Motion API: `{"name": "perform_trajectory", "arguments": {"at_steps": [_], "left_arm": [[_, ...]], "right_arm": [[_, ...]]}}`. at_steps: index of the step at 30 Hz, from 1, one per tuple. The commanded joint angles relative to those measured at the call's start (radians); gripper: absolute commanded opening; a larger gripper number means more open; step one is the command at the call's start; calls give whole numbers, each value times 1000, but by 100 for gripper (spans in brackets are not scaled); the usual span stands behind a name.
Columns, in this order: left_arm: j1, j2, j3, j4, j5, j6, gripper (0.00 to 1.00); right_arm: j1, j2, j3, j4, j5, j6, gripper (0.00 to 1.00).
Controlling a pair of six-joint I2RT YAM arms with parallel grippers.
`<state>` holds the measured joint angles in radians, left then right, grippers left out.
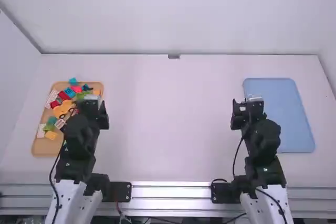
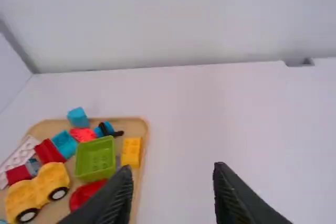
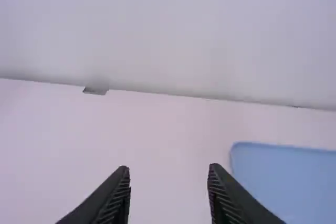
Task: Assemble lego blocks to make yellow taxi
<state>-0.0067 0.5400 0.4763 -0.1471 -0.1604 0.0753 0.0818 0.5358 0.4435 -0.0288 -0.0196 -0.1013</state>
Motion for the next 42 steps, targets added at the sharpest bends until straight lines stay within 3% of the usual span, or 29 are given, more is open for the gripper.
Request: {"name": "perform_trajectory", "arguments": {"at_steps": [1, 11, 21, 24, 30, 32, 36, 42], "left_arm": [[0, 64, 81, -5, -97, -14, 46], [71, 317, 314, -61, -223, -66, 66], [337, 559, 579, -213, -47, -63, 82], [452, 711, 786, -405, -38, -61, 87], [559, 966, 1110, -668, 3, 20, 93], [616, 1151, 1332, -839, 46, 96, 96], [647, 1374, 1577, -1029, 41, 199, 98], [653, 1606, 1772, -1186, 37, 327, 99]], "right_arm": [[21, 70, 94, 4, -6, -41, 46], [69, 323, 316, 5, -2, -99, 66], [106, 530, 498, -5, 26, -146, 82], [105, 603, 563, -7, 19, -163, 87], [102, 672, 623, -10, 17, -175, 93], [102, 705, 652, -11, 17, -182, 95], [107, 734, 678, -13, 17, -189, 97], [108, 747, 689, -13, 17, -182, 98]]}}
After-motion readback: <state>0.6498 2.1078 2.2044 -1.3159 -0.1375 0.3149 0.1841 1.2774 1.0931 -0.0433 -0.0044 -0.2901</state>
